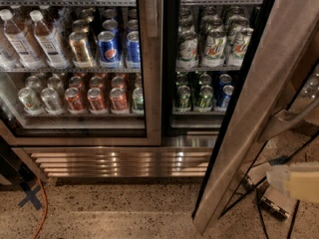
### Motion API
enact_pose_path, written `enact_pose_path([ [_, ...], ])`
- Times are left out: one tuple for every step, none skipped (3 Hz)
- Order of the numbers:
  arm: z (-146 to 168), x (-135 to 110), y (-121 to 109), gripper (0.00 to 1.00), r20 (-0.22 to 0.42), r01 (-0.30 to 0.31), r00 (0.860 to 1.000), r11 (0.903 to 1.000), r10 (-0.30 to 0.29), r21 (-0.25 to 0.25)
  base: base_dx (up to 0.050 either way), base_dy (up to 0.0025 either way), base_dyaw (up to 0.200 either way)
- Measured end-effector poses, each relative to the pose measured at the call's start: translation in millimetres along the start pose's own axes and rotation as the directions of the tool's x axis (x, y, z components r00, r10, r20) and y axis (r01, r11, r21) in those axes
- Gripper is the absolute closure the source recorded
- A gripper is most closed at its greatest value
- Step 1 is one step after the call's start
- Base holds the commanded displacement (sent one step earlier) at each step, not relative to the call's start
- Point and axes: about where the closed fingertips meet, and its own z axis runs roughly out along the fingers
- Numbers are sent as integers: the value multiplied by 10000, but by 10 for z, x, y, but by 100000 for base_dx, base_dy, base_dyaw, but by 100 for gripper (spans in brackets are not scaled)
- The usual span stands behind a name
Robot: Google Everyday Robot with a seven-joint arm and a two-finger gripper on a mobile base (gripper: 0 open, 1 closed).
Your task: Open right fridge door
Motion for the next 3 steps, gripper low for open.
enact_pose_path([
  [0, 0, 0, 42, 0, 0, 10000, 10000, 0, 0, 0, 0, 0],
  [0, 0, 0, 65, 0, 1, 10000, 10000, -1, 0, 0, 0, 0],
  [0, 0, 0, 88, 0, 1, 10000, 10000, -1, 0, 0, 0, 0],
])
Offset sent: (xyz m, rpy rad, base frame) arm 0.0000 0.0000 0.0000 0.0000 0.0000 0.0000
